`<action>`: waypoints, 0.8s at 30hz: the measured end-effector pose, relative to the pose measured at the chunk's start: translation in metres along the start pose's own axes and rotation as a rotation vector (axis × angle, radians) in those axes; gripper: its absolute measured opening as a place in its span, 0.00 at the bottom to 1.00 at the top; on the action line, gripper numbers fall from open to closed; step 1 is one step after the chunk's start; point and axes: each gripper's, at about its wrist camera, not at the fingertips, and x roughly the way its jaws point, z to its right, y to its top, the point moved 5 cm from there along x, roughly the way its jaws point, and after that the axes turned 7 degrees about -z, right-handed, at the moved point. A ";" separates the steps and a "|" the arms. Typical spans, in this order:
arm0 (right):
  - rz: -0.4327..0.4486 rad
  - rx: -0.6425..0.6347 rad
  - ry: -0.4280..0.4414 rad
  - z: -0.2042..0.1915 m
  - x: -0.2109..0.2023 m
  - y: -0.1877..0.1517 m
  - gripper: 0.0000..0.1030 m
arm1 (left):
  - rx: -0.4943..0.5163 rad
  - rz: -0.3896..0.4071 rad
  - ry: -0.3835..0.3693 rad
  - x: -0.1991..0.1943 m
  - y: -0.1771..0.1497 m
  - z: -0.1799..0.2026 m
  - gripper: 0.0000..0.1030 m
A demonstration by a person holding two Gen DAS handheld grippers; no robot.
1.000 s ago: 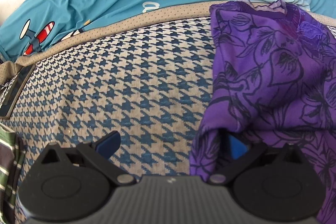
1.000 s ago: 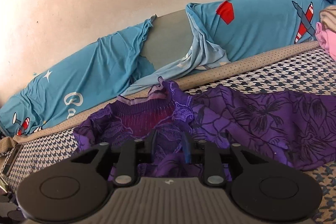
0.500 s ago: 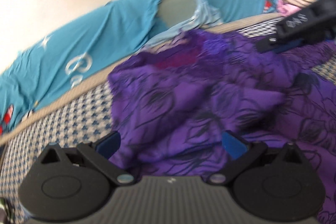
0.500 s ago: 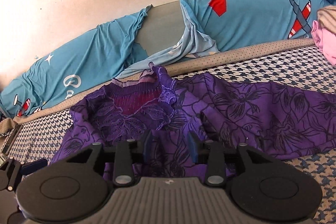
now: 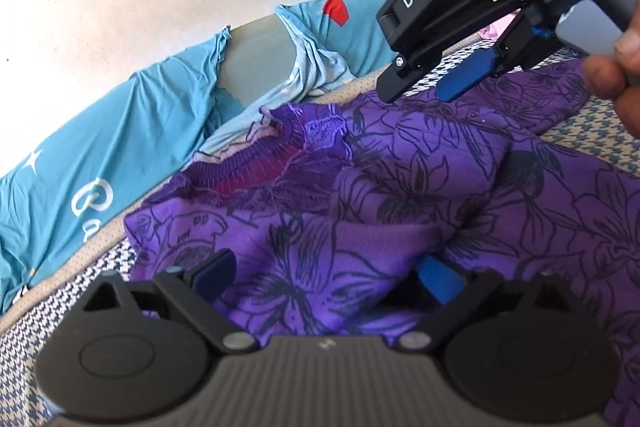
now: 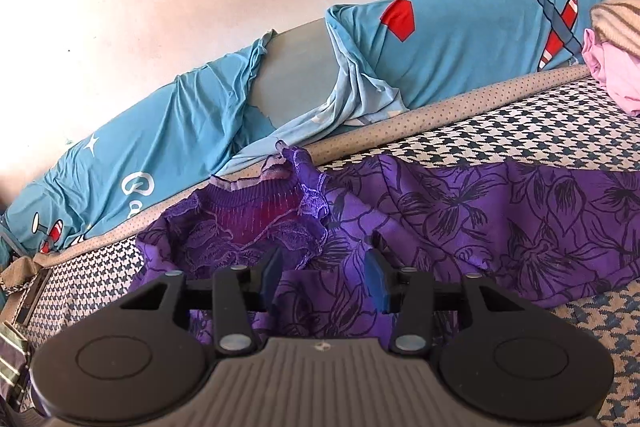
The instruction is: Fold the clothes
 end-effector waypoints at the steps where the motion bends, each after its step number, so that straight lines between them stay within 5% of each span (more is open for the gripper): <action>1: -0.001 -0.006 -0.003 0.000 0.000 0.000 0.44 | -0.002 0.007 -0.004 0.001 0.001 0.000 0.80; 7: 0.013 -0.012 -0.011 0.000 0.000 0.000 0.44 | -0.041 -0.020 -0.041 0.005 0.002 -0.002 0.38; 9: 0.019 -0.006 -0.011 0.000 0.000 0.001 0.44 | -0.063 -0.020 -0.060 0.004 0.001 -0.005 0.13; 14: 0.022 -0.003 -0.005 -0.002 0.001 0.003 0.44 | -0.118 0.010 -0.035 -0.006 0.003 -0.024 0.08; 24: 0.016 -0.039 0.020 -0.026 0.014 0.000 0.44 | -0.261 0.100 0.198 -0.049 0.006 -0.126 0.08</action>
